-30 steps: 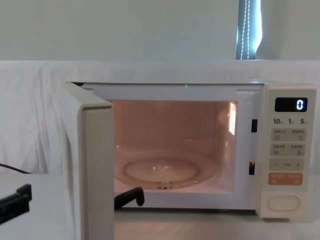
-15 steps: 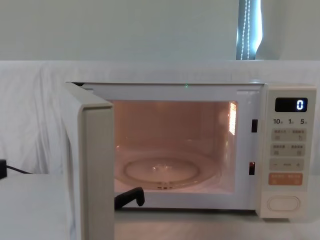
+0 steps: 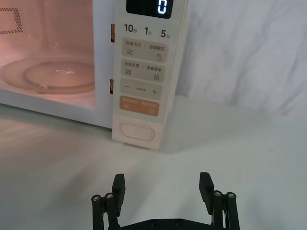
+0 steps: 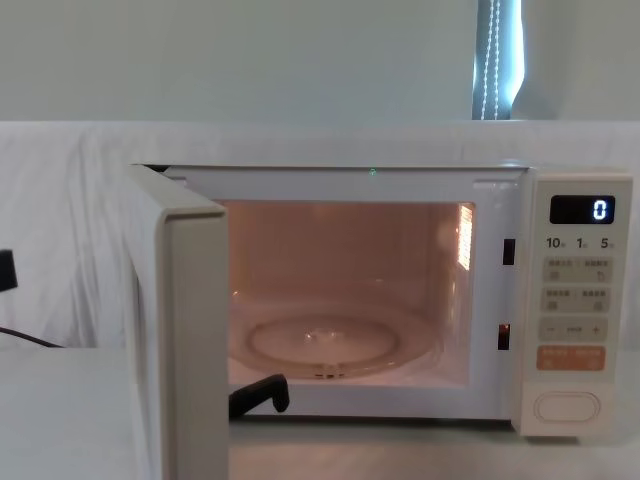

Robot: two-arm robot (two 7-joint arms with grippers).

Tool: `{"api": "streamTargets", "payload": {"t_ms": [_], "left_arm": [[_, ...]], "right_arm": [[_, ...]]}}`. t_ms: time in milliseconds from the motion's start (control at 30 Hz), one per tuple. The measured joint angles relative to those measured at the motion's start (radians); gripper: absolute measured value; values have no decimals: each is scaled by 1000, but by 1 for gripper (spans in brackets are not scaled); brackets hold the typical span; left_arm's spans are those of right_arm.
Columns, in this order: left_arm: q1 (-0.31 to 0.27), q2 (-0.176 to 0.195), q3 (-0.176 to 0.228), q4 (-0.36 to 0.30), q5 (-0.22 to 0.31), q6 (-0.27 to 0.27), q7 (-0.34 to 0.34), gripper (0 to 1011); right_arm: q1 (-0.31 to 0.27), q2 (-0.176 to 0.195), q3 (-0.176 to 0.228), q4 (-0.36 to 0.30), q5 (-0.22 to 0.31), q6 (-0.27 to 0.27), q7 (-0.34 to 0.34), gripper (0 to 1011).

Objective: Press the button to open the microwave door with one hand; close the microwave door with the other hand.

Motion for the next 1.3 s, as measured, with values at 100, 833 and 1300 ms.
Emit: {"api": "streamTargets", "payload": {"t_ms": [100,833,1300], "left_arm": [[-15,13,6,1,-21,6,-14,44],[-139,92,88,77,-83,48,-41,0],[-319,98,220,166,-83,59,-36,0]], "right_arm": [[0,0,0,0,0,0,0,1002],[0,0,0,0,0,0,0,1002],[0,0,0,0,0,0,0,1002]]}}
